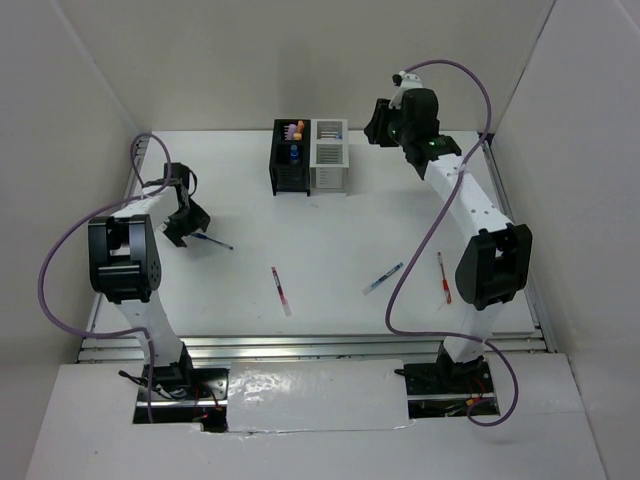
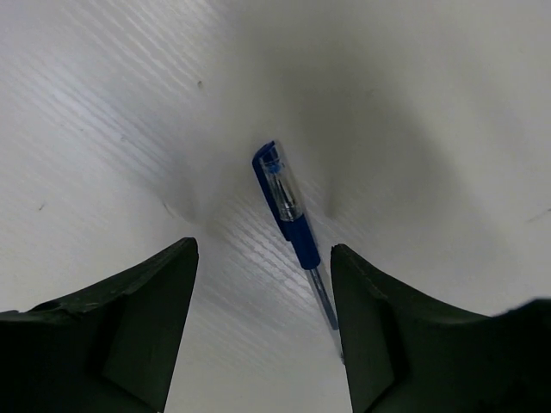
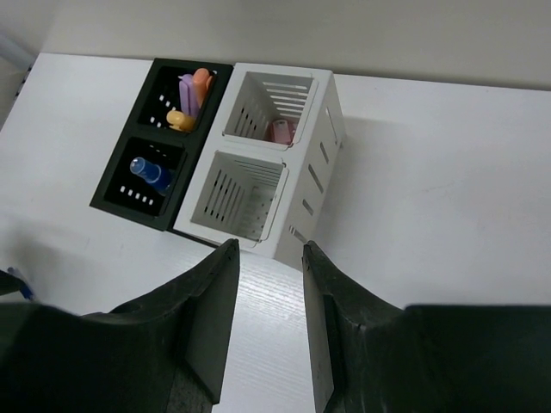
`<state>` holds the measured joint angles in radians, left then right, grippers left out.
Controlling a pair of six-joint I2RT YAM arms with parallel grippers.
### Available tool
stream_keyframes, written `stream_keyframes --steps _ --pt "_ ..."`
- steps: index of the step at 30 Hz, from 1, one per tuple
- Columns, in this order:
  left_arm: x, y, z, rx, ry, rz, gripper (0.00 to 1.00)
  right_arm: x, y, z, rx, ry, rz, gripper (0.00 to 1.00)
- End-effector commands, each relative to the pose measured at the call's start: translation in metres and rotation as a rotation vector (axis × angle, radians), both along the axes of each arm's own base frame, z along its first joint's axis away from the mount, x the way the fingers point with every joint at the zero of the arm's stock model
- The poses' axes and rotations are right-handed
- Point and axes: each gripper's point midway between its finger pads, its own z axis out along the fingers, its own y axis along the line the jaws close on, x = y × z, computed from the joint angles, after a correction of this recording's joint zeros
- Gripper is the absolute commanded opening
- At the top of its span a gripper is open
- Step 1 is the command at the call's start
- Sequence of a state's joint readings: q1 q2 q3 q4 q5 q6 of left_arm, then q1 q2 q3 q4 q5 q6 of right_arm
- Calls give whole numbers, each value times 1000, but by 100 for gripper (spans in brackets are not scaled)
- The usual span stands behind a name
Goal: Sort the stationery into containers
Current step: Pick up the pen from the center of the board.
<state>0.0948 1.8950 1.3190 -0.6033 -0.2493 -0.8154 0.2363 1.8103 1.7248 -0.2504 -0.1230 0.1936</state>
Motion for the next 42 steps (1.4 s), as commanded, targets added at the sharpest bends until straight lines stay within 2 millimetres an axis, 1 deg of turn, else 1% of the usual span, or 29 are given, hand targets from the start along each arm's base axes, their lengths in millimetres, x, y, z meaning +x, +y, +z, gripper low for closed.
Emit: stream_keyframes --steps 1,6,7,8,10,15,16,17,20,23,24,26,27,28,29,30,32,33,34,35,36,37,38,39,40,41,42 --pt "17 -12 8 -64 -70 17 75 -13 -4 30 27 -46 13 43" --pt "18 -12 -1 -73 -55 25 66 -13 -9 25 29 -31 10 42" --pt "17 -14 -3 -77 -50 21 60 -13 -10 25 30 -32 10 42" --pt "16 -14 -8 -77 -35 23 57 -13 -11 25 30 -29 8 42" --pt "14 -15 -12 -86 -19 29 52 -13 -11 24 30 -28 7 42" --pt "22 -16 -18 -102 -3 35 48 -13 -11 23 32 -23 14 42" --pt "27 -14 -20 -94 3 35 47 -13 -11 22 31 -20 14 41" --pt "27 -13 -21 -86 16 28 46 -13 -11 22 31 -17 14 41" --pt "32 -11 -27 -74 39 2 40 -13 -12 21 30 -12 13 40" --pt "36 -12 -25 -80 27 -26 27 -15 -13 23 26 -10 11 40" --pt "36 -14 -20 -83 10 -41 17 -17 -13 26 26 -17 12 40" --pt "41 -21 -9 -112 -36 -76 8 -19 -16 28 22 -21 10 40" --pt "46 -24 2 -124 -89 -92 1 -22 -18 31 21 -29 8 40" --pt "48 -27 8 -133 -115 -117 0 -24 -18 31 20 -24 8 40" --pt "55 -32 15 -151 -161 -139 0 -25 -19 32 20 -27 7 40" --pt "57 -36 29 -149 -207 -168 0 -28 -22 33 20 -27 4 40" --pt "64 -42 50 -162 -289 -214 0 -34 -24 36 20 -29 7 40" --pt "72 -44 73 -145 -388 -253 0 -36 -26 37 18 -33 5 40" --pt "74 -47 88 -149 -447 -281 0 -38 -27 37 12 -37 4 40" --pt "80 -57 120 -160 -583 -349 0 -43 -30 39 9 -43 1 40" --pt "82 -63 136 -144 -653 -412 0 -44 -34 39 10 -46 -7 40" --pt "73 -74 156 -153 -735 -469 0 -49 -38 39 5 -46 -8 40" --pt "82 -78 190 -108 -881 -522 0 -51 -40 38 2 -46 -10 40" --pt "81 -82 206 -87 -953 -552 0 -52 -46 38 2 -46 -23 40" --pt "70 -94 223 -71 -1026 -603 0 -55 -48 37 2 -43 -23 40" --pt "71 -103 252 -20 -1152 -674 0 -56 -50 37 3 -44 -27 40" --pt "67 -111 265 1 -1206 -716 0 -57 -56 37 3 -44 -37 40"
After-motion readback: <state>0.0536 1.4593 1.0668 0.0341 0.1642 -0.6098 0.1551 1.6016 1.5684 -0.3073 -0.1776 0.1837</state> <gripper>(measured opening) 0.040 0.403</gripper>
